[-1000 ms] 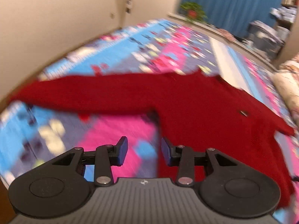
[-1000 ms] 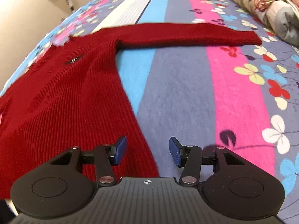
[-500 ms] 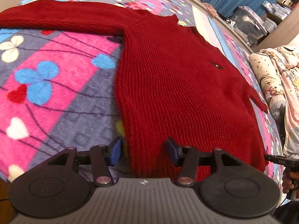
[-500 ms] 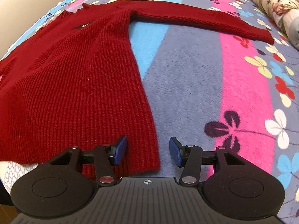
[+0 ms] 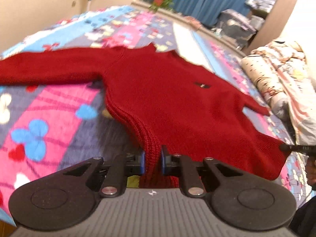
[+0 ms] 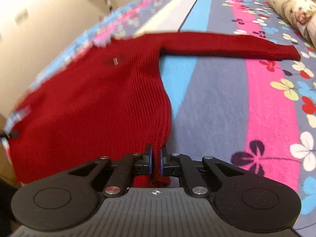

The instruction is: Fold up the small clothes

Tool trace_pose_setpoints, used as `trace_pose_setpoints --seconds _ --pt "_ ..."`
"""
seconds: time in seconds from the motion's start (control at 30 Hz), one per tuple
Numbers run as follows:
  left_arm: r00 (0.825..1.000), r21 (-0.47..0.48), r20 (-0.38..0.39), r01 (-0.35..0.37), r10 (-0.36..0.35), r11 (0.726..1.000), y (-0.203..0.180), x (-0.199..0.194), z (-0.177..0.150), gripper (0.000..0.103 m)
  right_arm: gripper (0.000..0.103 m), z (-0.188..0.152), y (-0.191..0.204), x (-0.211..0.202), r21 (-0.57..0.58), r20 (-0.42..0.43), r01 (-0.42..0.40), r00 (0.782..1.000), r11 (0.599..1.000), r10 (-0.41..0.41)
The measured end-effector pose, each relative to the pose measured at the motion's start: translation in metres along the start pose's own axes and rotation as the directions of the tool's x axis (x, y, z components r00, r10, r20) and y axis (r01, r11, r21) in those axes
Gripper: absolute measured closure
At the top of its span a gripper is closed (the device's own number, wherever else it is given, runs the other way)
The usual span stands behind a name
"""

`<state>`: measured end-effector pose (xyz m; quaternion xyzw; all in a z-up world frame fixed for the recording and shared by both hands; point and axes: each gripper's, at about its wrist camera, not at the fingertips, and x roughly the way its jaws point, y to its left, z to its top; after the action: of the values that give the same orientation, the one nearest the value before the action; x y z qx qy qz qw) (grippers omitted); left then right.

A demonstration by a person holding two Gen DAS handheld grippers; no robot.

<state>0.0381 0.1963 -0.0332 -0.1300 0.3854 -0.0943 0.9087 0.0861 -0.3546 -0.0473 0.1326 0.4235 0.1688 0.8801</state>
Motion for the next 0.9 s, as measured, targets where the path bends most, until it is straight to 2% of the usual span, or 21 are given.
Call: trace_pose_setpoints --seconds 0.07,0.17,0.23,0.37,0.43,0.53,0.6,0.7,0.8,0.83,0.87,0.9 --pt "0.999 0.018 0.018 0.03 -0.03 0.999 -0.004 -0.005 0.009 0.087 0.096 0.008 -0.005 -0.01 0.047 0.069 -0.057 0.996 0.997 0.053" --pt "0.998 0.046 0.018 0.066 -0.067 0.997 -0.009 -0.006 0.029 0.087 0.096 0.02 -0.014 -0.021 0.105 0.172 -0.145 0.977 0.984 0.126" --pt "0.997 0.058 0.001 0.074 -0.075 0.996 -0.012 -0.002 0.046 0.087 0.096 0.03 -0.018 -0.021 0.113 0.222 -0.176 0.964 0.978 0.148" --pt "0.997 0.055 -0.019 0.073 -0.072 0.996 -0.009 0.017 0.082 0.087 0.096 0.047 -0.024 -0.011 0.125 0.306 -0.186 0.942 0.975 0.14" --pt "0.997 0.006 -0.017 0.075 -0.075 0.997 0.0 0.032 0.095 0.087 0.096 0.053 -0.029 -0.003 0.154 0.328 -0.177 0.937 0.972 0.119" --pt "0.998 -0.112 0.01 0.068 -0.068 0.991 0.019 0.061 0.101 0.087 0.096 0.058 -0.044 0.016 0.24 0.322 -0.114 0.946 0.964 0.032" --pt "0.999 -0.175 -0.036 0.015 -0.022 0.984 0.029 0.083 0.101 0.087 0.097 0.059 -0.055 0.031 0.299 0.285 -0.053 0.958 0.953 -0.036" --pt "0.998 -0.165 -0.063 -0.001 -0.009 0.986 0.028 0.101 0.105 0.087 0.097 0.059 -0.064 0.053 0.351 0.224 0.005 0.971 0.936 -0.089" --pt "0.997 -0.206 -0.063 0.041 -0.055 0.978 0.033 0.1 0.107 0.086 0.097 0.059 -0.059 0.064 0.327 0.202 0.048 0.972 0.944 -0.119" --pt "0.994 -0.225 -0.061 0.071 -0.087 0.972 0.036 0.096 0.106 0.082 0.096 0.058 -0.058 0.065 0.325 0.198 0.056 0.972 0.944 -0.125" --pt "0.992 -0.236 -0.059 0.098 -0.115 0.967 0.04 0.092 0.105 0.071 0.096 0.058 -0.056 0.067 0.323 0.192 0.064 0.973 0.944 -0.132" --pt "0.988 -0.241 -0.058 0.125 -0.143 0.962 0.043 0.087 0.103 0.066 0.096 0.058 -0.056 0.069 0.323 0.186 0.069 0.973 0.944 -0.135"
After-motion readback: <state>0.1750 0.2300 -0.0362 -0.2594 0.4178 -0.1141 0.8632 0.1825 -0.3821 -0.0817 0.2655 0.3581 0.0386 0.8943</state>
